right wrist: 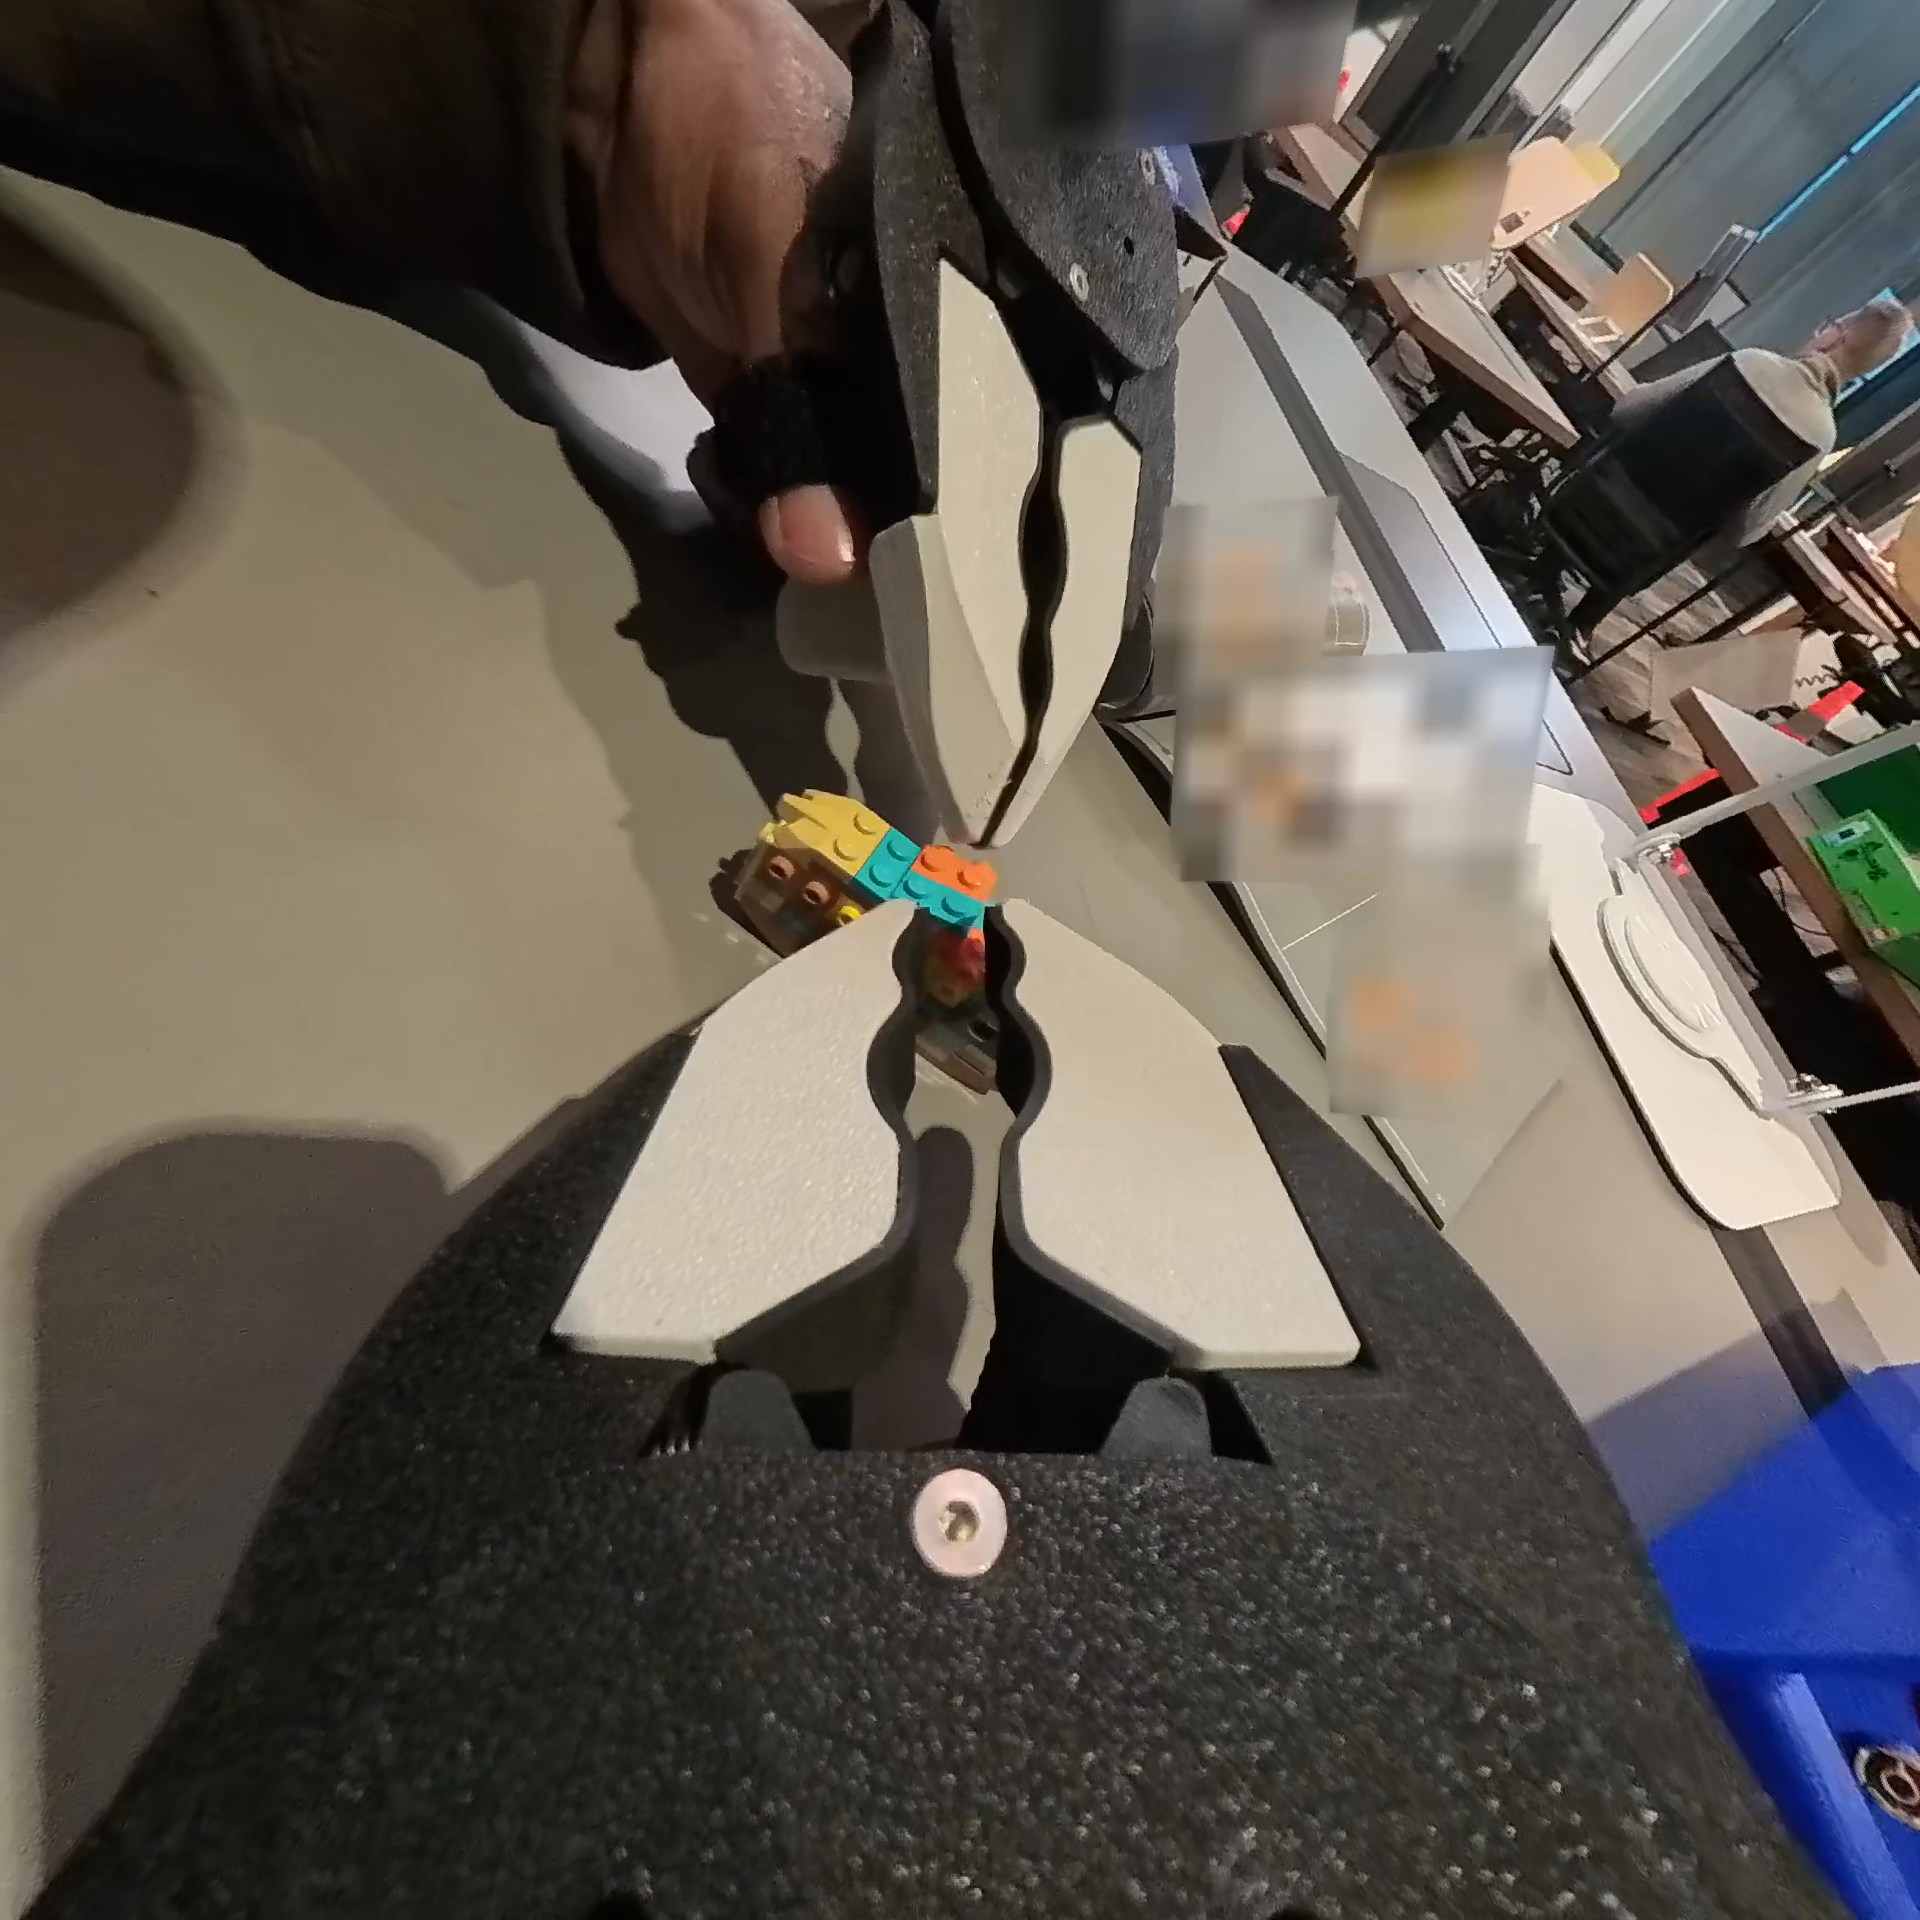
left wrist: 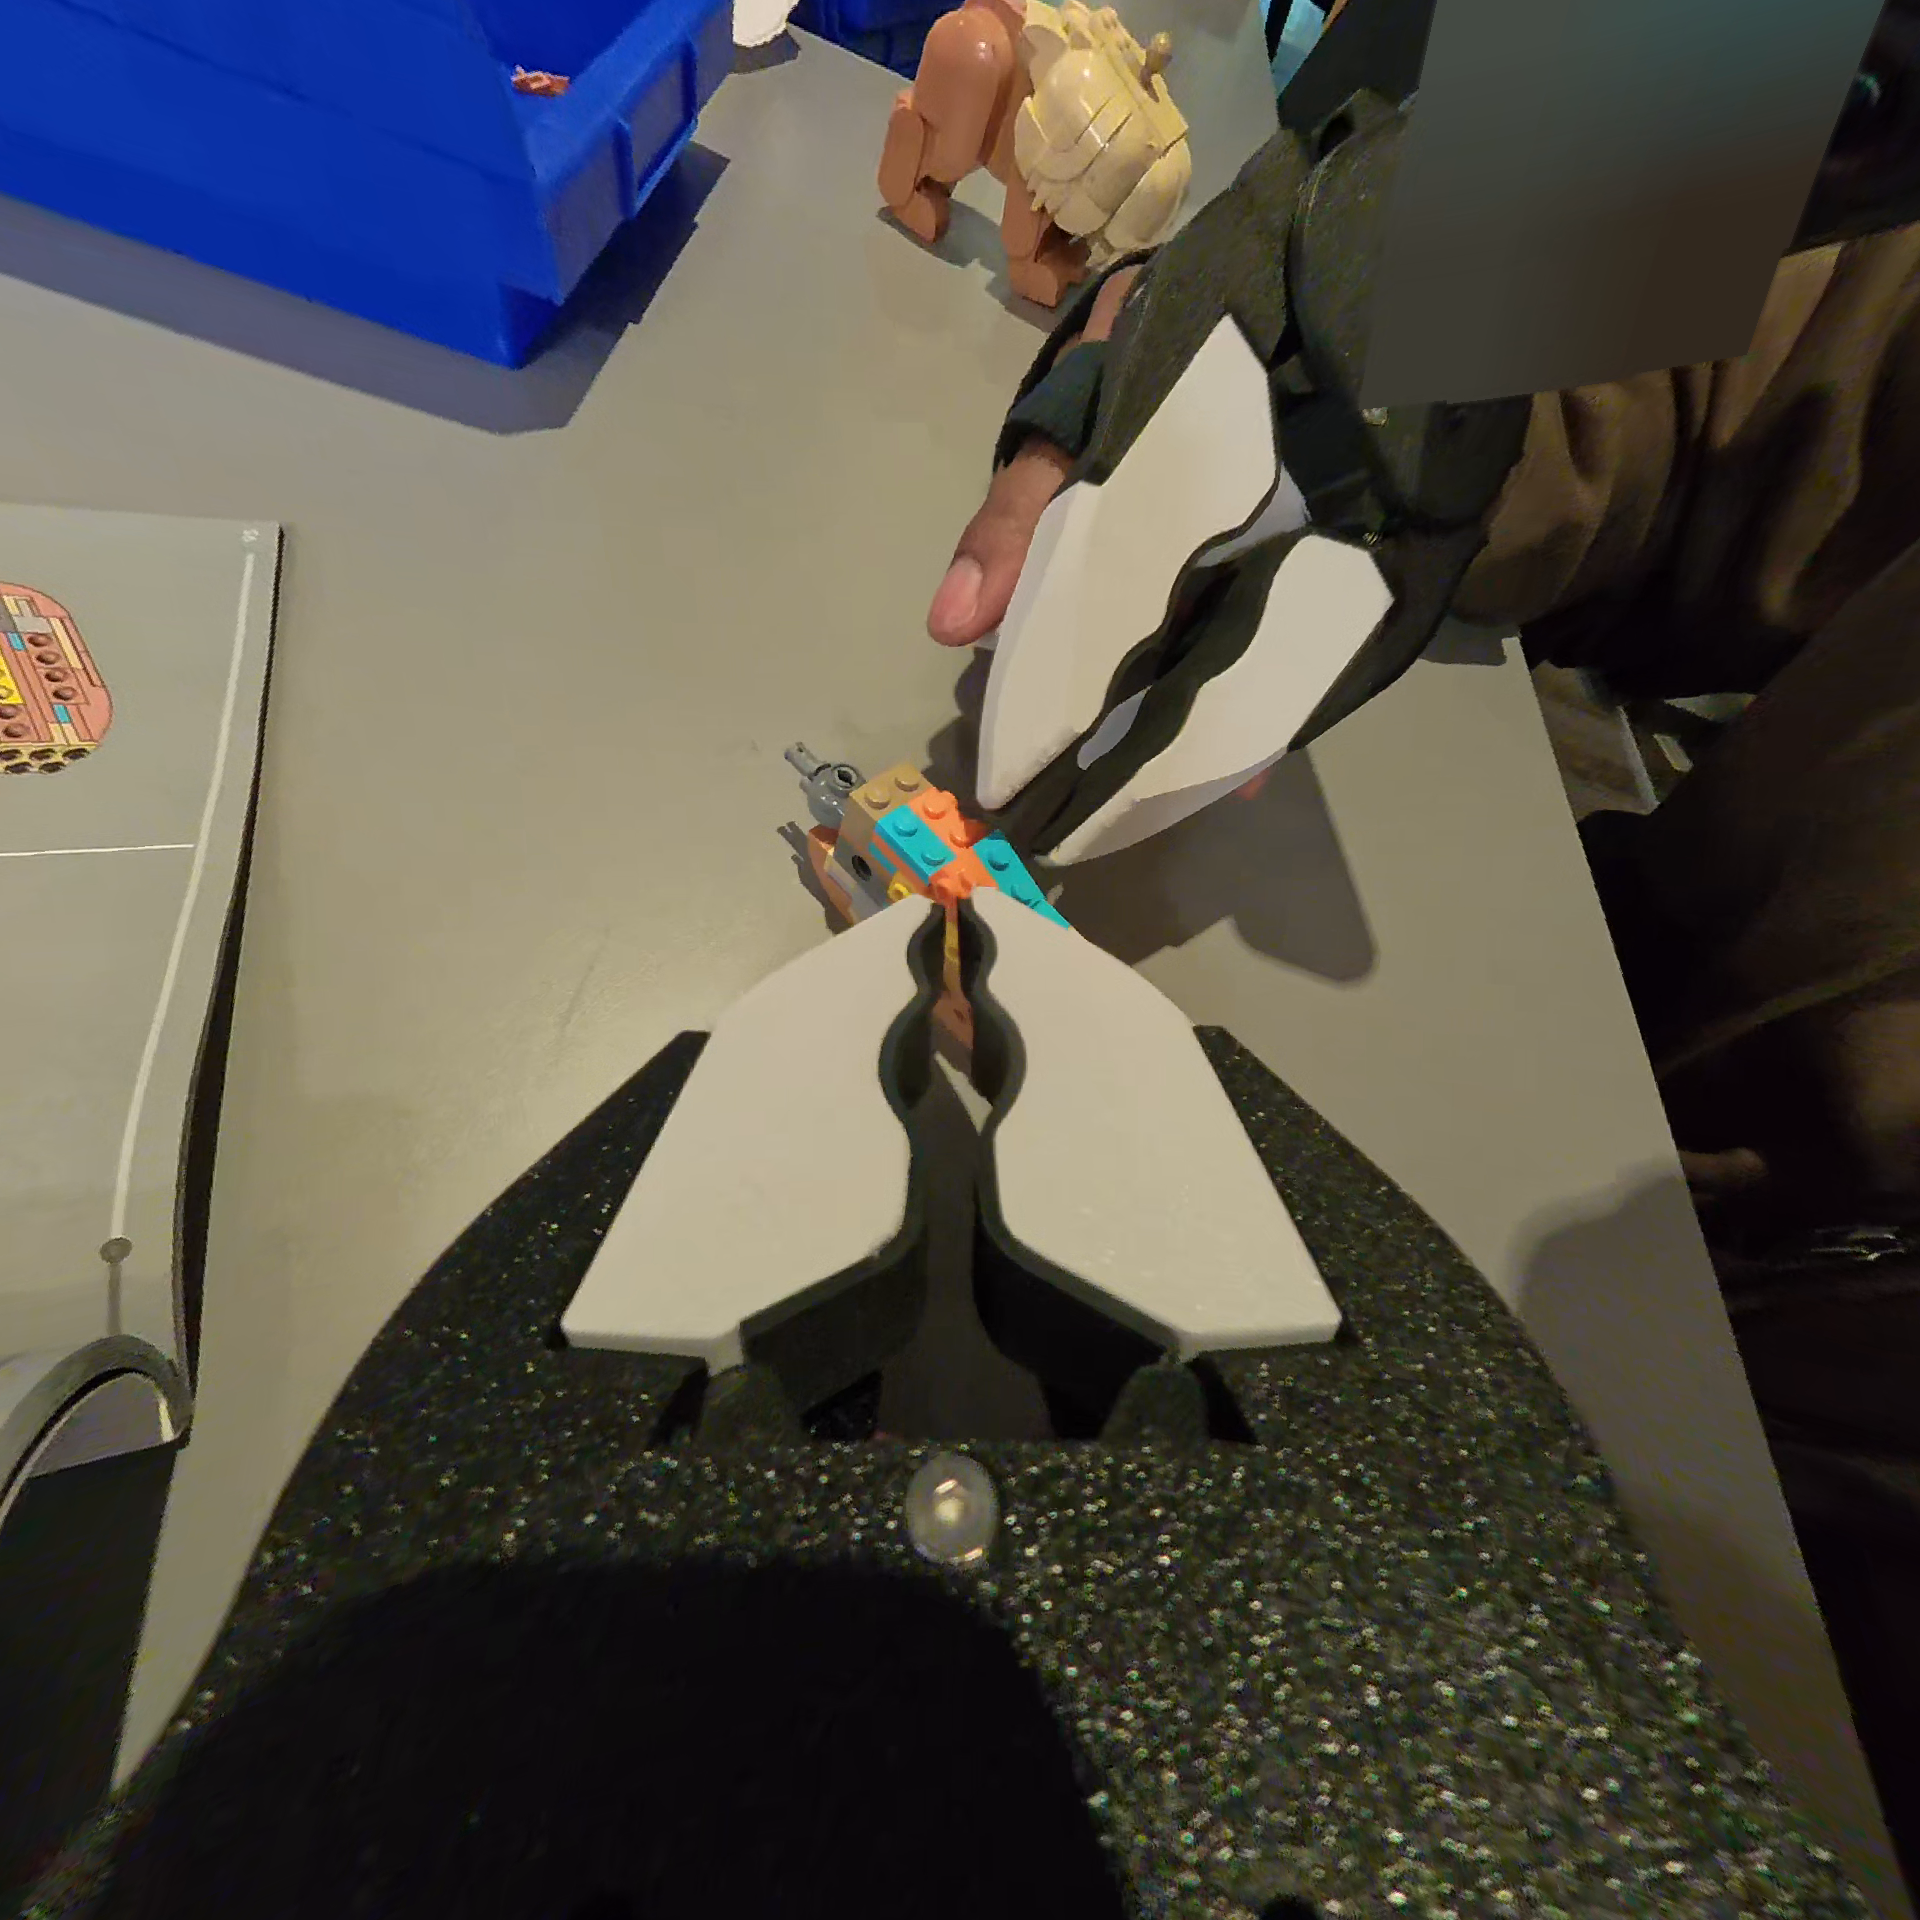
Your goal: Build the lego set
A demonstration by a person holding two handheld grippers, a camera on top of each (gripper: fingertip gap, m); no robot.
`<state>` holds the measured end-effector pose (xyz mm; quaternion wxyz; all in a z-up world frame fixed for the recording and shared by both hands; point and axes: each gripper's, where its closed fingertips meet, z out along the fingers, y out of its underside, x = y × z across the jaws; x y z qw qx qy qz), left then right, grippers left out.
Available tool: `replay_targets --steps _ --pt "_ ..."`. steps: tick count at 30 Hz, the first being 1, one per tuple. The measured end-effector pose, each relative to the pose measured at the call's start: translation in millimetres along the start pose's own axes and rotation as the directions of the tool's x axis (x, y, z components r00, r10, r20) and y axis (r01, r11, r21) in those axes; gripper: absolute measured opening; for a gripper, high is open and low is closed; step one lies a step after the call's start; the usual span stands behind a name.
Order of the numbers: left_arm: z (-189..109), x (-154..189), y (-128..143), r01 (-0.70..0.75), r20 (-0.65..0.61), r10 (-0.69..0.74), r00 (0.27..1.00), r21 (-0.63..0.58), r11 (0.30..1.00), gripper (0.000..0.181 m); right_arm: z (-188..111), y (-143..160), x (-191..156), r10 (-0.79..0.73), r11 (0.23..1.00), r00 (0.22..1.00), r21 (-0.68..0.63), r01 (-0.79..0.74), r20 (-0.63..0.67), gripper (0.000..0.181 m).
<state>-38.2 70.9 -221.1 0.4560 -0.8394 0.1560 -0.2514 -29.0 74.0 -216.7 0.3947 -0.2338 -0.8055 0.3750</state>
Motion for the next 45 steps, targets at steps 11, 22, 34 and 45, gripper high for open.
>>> replay_targets --steps 11,22,34,45 --pt "-0.4 0.7 4.2 0.06 -0.029 -0.06 0.998 -0.018 0.998 0.01 1.2 0.8 -0.6 -0.051 0.999 0.998 -0.016 0.051 -0.021 0.011" --pt "3.4 6.1 4.5 0.087 -0.071 -0.088 0.994 -0.025 0.996 0.009 4.7 2.5 -1.1 -0.053 0.998 0.998 -0.032 0.052 -0.029 0.01" --pt "1.0 9.0 -2.2 0.145 -0.089 -0.145 0.985 0.0 0.989 0.009 3.5 -1.5 -3.2 -0.017 1.0 1.0 -0.009 0.017 -0.005 0.01" --pt "3.2 5.2 2.8 0.145 -0.068 -0.146 0.987 -0.021 0.989 0.009 3.5 0.8 -0.8 -0.025 0.999 1.0 -0.024 0.025 -0.019 0.009"
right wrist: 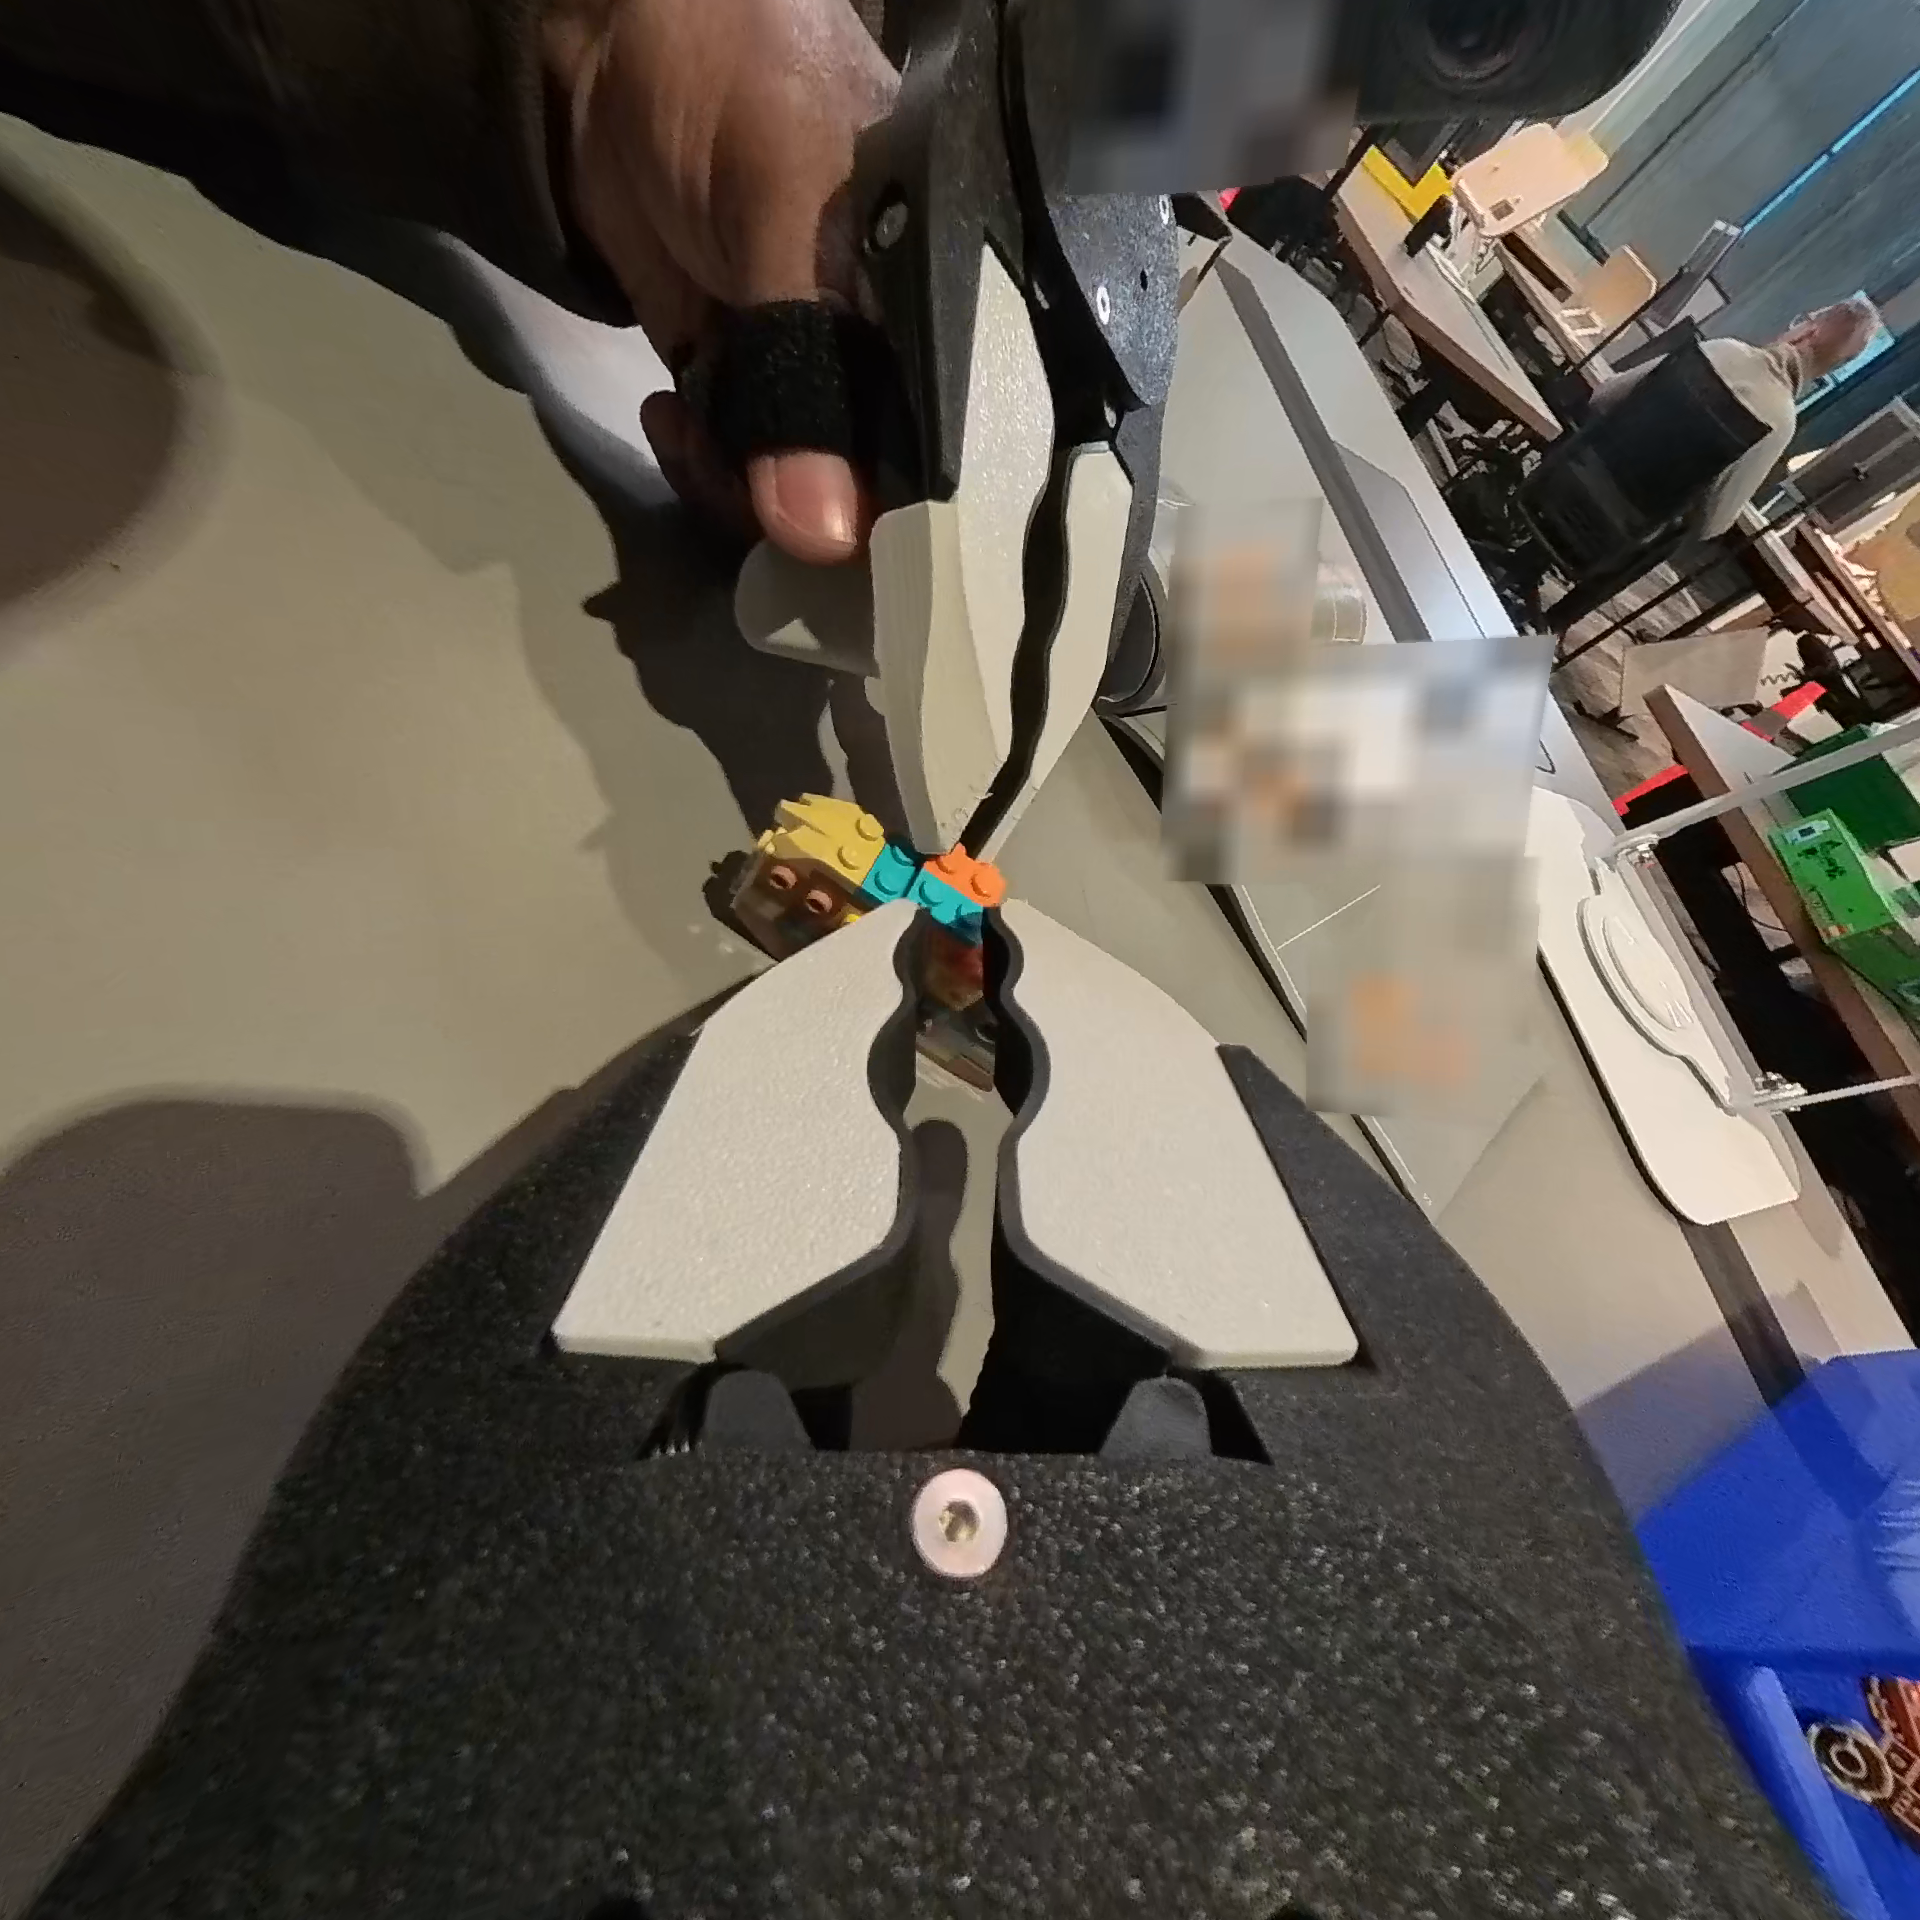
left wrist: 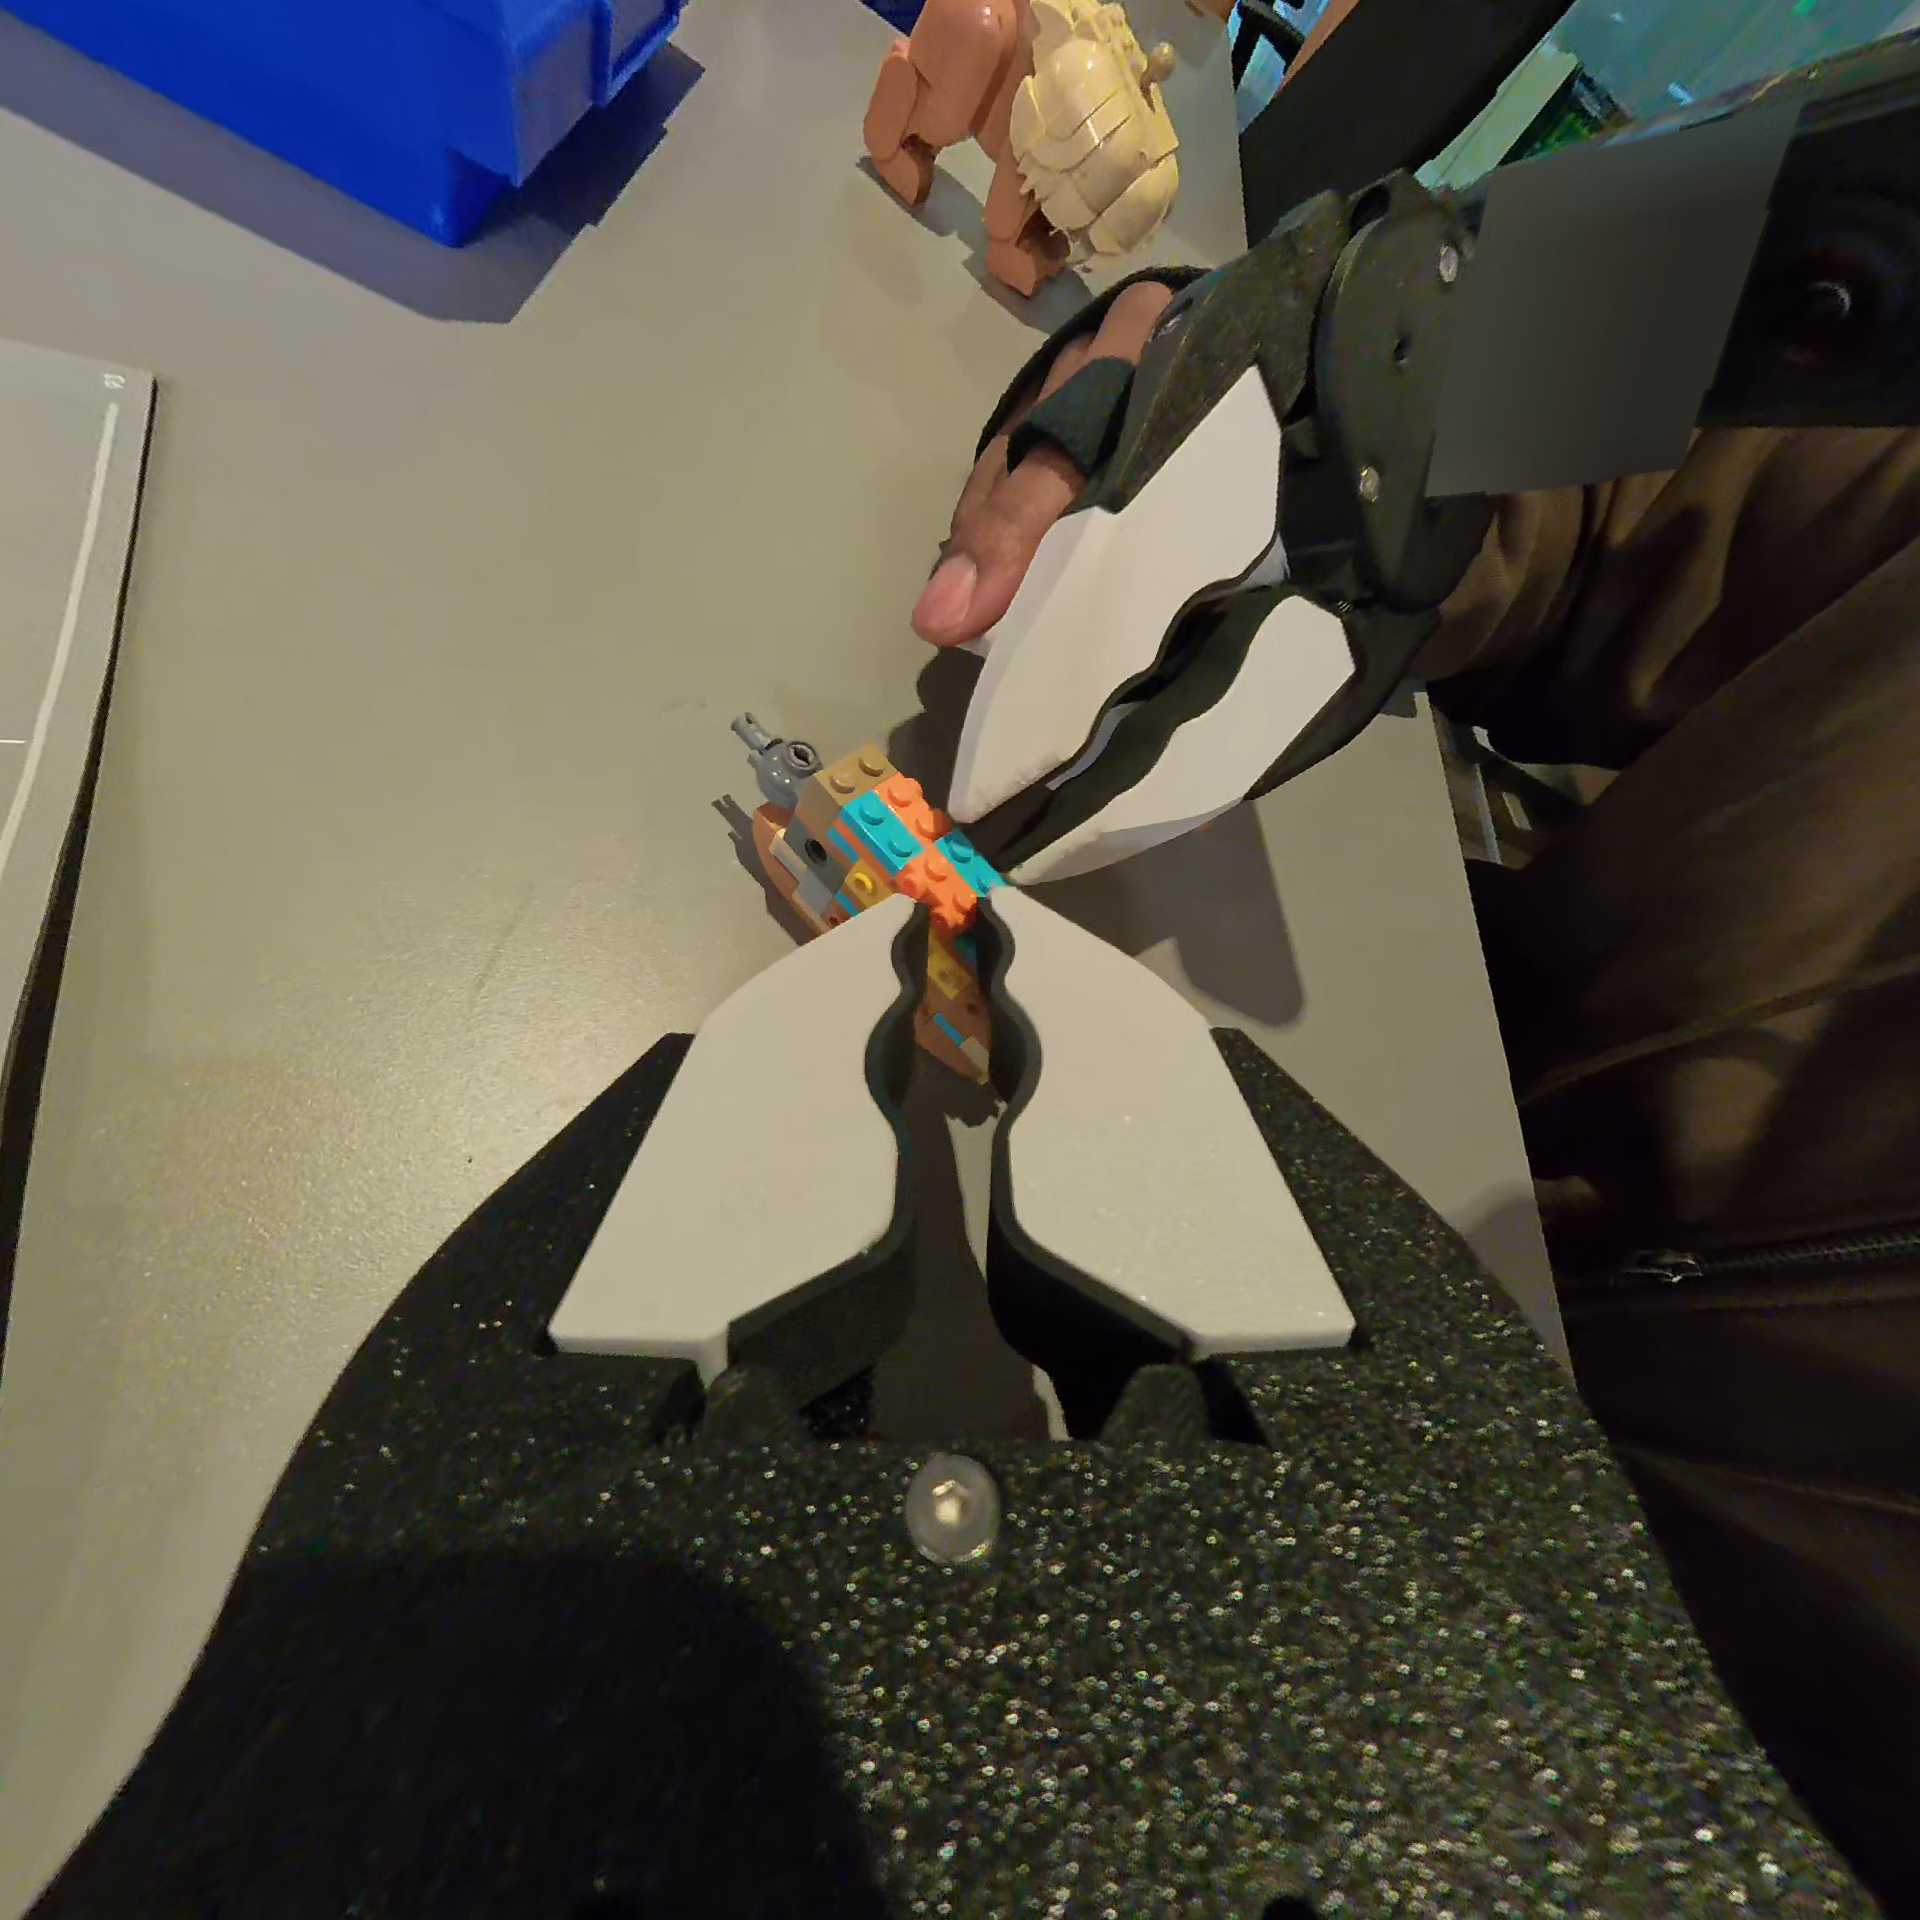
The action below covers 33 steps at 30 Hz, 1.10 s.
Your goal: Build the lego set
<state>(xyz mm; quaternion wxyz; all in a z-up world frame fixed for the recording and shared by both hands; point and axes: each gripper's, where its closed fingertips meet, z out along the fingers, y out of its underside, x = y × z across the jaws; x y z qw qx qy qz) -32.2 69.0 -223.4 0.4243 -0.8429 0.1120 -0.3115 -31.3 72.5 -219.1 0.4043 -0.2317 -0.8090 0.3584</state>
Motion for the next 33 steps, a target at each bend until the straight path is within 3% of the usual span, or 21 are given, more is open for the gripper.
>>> replay_targets --steps 33 --pt "3 8 1 -0.056 -0.015 0.056 0.998 -0.018 0.998 0.007 -11 13 6 -0.03 0.998 0.999 -0.046 0.031 0.031 0.018"
